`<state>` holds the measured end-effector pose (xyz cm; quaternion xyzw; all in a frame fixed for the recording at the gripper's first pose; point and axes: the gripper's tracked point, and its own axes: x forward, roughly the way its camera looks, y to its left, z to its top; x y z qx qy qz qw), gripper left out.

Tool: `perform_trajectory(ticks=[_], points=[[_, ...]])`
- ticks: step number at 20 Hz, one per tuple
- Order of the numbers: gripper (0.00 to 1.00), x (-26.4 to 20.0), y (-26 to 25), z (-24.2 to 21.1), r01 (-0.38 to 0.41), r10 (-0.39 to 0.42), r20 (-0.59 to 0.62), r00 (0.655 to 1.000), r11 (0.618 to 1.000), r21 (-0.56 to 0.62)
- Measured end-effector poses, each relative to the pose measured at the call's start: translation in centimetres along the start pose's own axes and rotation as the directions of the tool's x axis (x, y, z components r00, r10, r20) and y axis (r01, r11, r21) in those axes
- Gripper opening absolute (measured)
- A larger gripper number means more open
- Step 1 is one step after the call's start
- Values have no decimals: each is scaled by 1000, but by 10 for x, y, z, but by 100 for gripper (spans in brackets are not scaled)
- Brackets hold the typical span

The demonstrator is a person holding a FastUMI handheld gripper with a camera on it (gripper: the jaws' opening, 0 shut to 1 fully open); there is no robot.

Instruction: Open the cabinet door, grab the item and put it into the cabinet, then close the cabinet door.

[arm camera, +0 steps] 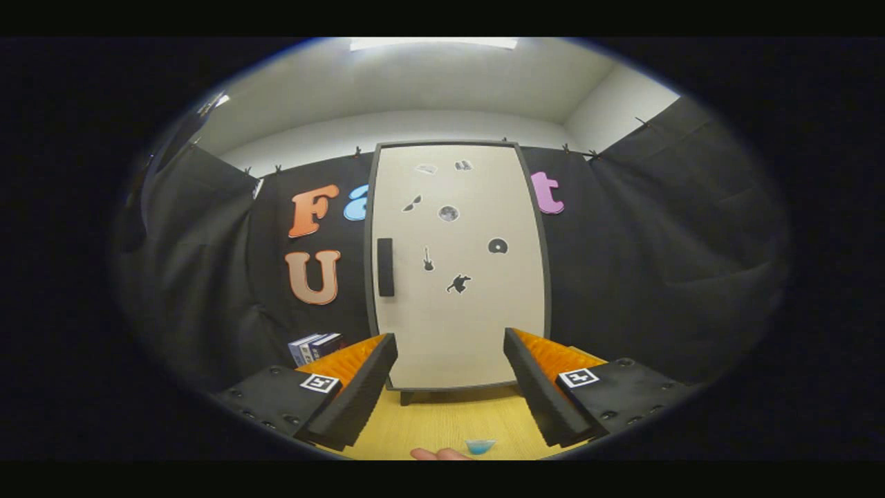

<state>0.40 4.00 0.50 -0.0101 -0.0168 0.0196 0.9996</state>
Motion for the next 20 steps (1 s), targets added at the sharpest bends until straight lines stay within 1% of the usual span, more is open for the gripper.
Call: perform_trajectory(ticks=[3, 5, 6, 7, 9, 11, 13, 16, 18, 20], points=[[100, 14, 0, 10, 21, -20, -12, 1000, 998, 54], [98, 33, -7, 13, 54, -53, -23, 998, 998, 31], [98, 43, -1, 19, 45, -45, -25, 999, 999, 13], [97, 53, 9, 28, 17, -17, -13, 1000, 1000, -4], [97, 72, 35, 59, -45, 47, 51, 998, 998, -50], [97, 95, 58, 87, -71, 85, 115, 990, 990, -120], [99, 121, 86, 100, -100, 120, 128, 984, 983, -154], [98, 164, 126, 100, -180, 191, 96, 977, 977, -113], [97, 195, 133, 95, -188, 193, 64, 979, 979, -77], [97, 221, 133, 91, -173, 177, 50, 983, 983, -66]])
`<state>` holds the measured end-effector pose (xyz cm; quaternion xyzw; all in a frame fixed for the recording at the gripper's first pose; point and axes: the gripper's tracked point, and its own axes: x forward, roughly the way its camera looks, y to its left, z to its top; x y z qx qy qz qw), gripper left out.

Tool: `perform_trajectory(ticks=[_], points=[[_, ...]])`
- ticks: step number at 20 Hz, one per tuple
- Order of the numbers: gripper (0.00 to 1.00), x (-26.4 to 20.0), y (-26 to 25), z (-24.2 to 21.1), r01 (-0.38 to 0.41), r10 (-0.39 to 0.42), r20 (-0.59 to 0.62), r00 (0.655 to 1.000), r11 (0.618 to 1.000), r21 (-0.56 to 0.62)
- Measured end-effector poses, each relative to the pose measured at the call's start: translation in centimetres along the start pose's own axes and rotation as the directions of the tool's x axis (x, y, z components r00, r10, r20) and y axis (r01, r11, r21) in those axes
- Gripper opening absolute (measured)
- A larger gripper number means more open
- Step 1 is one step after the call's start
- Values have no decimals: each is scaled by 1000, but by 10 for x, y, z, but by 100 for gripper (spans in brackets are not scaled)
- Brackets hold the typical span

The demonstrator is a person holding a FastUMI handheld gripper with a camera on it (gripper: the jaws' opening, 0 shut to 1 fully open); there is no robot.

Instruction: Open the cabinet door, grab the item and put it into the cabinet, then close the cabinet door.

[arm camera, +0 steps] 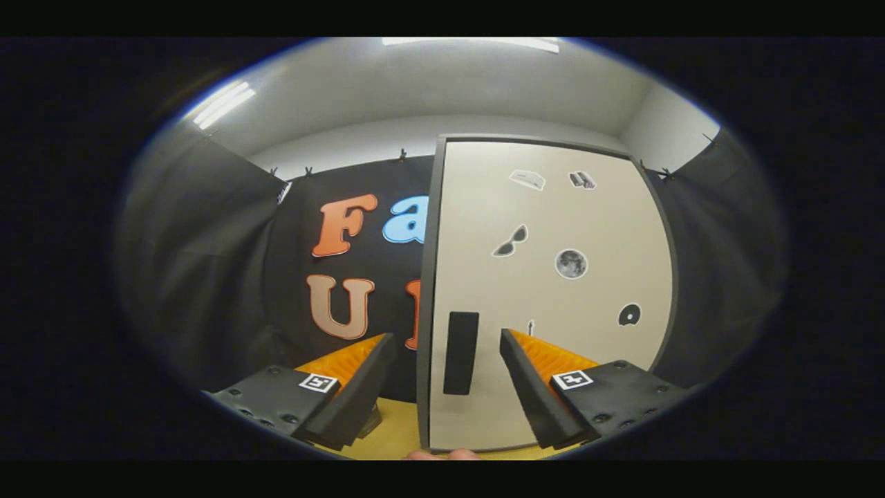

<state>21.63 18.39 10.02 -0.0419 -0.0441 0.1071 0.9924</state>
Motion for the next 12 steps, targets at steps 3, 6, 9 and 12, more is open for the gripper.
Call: perform_trajectory(ticks=[3, 6, 9, 12], points=[[97, 27, -1, -17, 19, -20, -30, 999, 999, -25], [97, 46, -1, -40, 21, -21, -86, 996, 1000, 0], [92, 57, -7, -54, 48, -45, -118, 992, 999, 21], [76, 66, -9, -66, 53, -48, -155, 987, 998, 32]])
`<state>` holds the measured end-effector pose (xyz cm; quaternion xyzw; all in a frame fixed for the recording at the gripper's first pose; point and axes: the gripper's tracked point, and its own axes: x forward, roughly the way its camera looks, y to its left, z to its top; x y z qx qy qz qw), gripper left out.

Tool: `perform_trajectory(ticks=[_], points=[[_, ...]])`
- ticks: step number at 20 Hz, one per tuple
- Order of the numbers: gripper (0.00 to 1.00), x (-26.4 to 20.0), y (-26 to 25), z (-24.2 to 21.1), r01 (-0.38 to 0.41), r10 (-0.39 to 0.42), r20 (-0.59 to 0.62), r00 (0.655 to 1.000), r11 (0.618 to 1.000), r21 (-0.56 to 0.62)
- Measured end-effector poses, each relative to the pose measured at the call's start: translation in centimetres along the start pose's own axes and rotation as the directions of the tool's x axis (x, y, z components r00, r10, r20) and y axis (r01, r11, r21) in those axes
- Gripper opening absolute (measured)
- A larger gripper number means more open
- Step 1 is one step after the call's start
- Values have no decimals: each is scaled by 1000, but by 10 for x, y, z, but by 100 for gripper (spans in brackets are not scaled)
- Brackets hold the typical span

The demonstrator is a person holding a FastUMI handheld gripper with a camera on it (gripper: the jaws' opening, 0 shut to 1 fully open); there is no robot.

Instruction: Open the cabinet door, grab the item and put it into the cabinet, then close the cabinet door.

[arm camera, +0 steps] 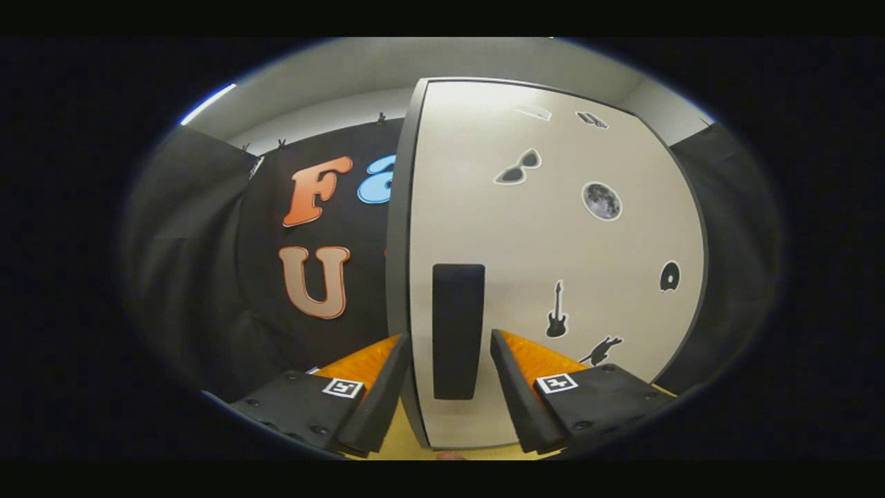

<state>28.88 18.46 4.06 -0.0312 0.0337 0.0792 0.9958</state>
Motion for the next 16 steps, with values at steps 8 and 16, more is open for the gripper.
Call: perform_trajectory(ticks=[8, 16], points=[[38, 0, -5, -24, -27, 31, -76, 997, 998, 58], [35, -87, -14, -23, -214, 218, -42, 975, 974, 76]])
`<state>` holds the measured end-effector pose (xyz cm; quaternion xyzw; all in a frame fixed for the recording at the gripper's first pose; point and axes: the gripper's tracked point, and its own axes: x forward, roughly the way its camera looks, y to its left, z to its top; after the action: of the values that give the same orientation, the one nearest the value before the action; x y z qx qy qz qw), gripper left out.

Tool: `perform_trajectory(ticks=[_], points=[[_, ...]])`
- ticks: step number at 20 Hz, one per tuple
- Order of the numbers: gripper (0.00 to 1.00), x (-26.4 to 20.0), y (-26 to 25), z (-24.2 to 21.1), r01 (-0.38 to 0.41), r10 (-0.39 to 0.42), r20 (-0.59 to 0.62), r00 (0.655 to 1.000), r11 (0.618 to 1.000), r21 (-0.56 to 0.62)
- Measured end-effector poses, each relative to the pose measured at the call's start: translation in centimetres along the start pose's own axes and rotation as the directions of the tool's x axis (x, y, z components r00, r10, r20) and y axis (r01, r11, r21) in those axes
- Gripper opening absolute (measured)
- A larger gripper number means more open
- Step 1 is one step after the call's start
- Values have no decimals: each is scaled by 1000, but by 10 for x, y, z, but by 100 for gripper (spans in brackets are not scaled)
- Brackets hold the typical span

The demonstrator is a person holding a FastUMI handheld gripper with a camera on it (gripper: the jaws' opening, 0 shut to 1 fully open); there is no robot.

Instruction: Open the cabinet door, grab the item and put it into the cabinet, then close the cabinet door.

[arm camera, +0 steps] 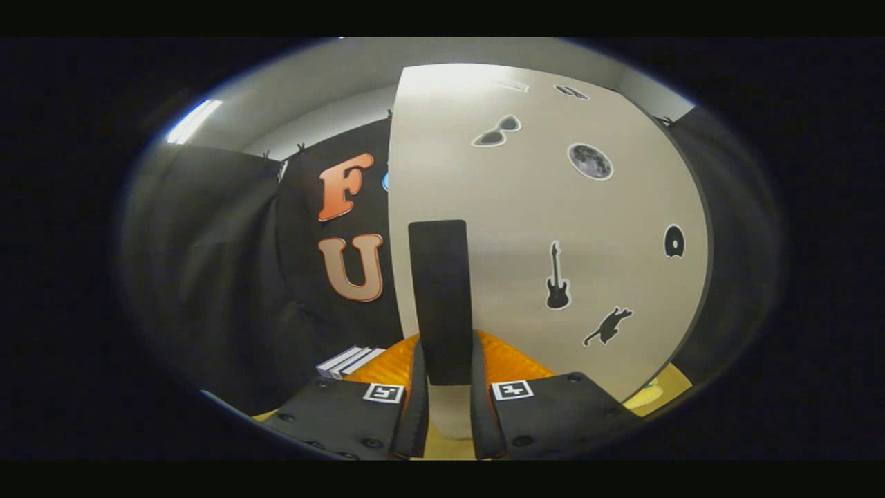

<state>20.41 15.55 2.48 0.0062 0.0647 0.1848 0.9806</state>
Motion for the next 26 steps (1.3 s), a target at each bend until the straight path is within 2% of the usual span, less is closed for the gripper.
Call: perform_trajectory(ticks=[4, 8, 13, 21, 26], points=[[33, -73, -7, -3, -103, 103, 2, 995, 994, 21], [33, -144, -36, 1, -177, 177, 22, 984, 984, 29], [32, -188, -82, 3, -224, 220, 44, 974, 970, 99], [32, -212, -115, 9, -156, 150, 62, 987, 983, 101], [30, -218, -141, 25, -71, 58, 138, 989, 993, 95]])
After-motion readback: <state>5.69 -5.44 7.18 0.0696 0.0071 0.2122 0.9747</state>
